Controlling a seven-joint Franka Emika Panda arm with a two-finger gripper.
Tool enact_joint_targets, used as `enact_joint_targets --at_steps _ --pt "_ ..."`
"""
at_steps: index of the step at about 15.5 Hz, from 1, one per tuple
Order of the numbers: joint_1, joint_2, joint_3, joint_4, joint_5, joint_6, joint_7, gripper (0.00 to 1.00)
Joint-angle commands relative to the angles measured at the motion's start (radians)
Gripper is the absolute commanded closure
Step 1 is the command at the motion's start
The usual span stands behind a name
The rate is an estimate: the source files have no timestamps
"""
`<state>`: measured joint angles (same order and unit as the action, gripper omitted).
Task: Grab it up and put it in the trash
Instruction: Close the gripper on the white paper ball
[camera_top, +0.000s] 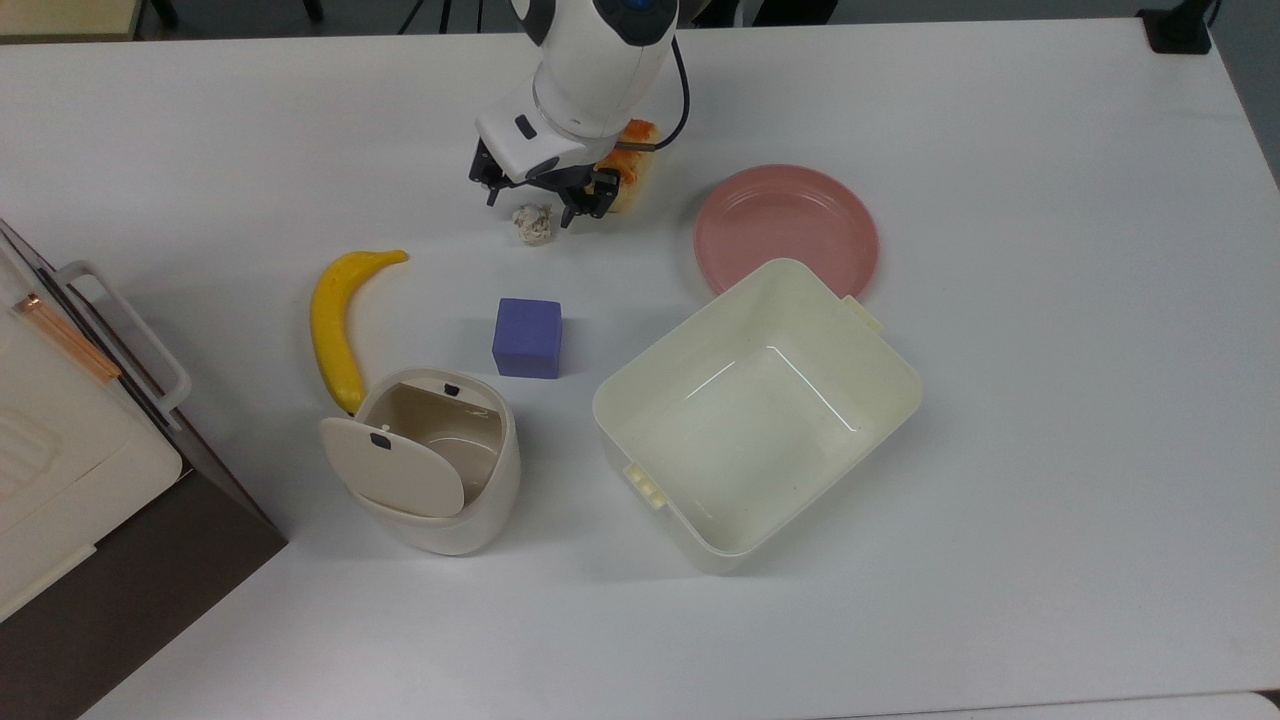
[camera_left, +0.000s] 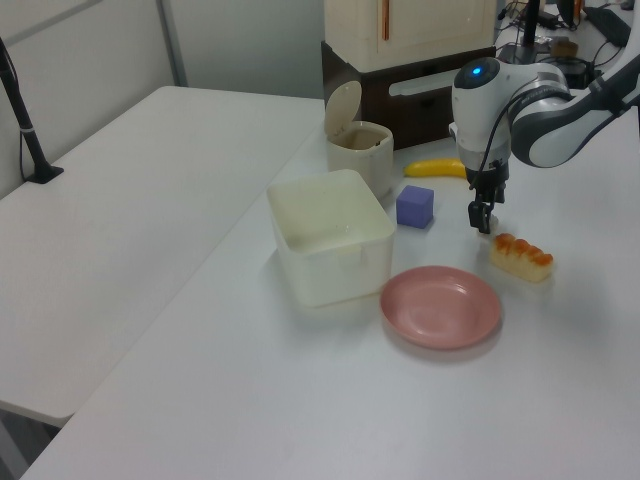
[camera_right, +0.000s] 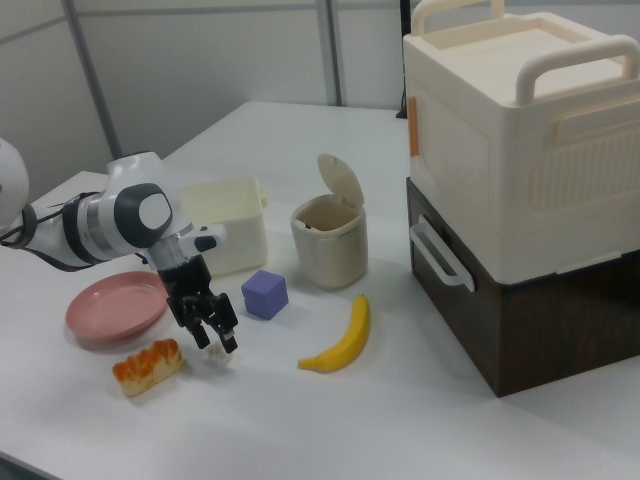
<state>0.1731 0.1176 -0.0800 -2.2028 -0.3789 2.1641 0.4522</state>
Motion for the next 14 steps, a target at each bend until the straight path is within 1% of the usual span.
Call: enact_joint_targets --at_steps 1,4,5,6,7,8,9,10,11,14 --pt "0.008 -0.006 -0.012 -0.011 -0.026 0.016 0.025 0.32" --pt "0.002 -0.006 -0.012 -0.012 -0.032 0.016 0.025 0.36" --pt "0.002 -0.006 -0.012 -0.012 -0.035 0.016 0.025 0.42" --pt "0.002 -0.006 -0.012 -0.012 -0.037 0.016 0.025 0.50" --pt "0.002 -0.006 -0.010 -0.012 -0.037 0.016 0.025 0.61" --pt "0.002 -0.006 -0.012 -0.012 -0.037 0.017 0.023 0.76" --pt "0.002 -0.006 -0.012 -0.012 -0.037 0.017 0.023 0.87" --pt "0.002 -0.006 -0.010 -0.011 -0.040 0.017 0.022 0.94" --pt "0.002 -0.006 -0.012 -0.011 -0.043 0.017 0.019 1.00" --pt "0.002 -0.006 -0.012 -0.009 -0.049 0.017 0.011 1.00"
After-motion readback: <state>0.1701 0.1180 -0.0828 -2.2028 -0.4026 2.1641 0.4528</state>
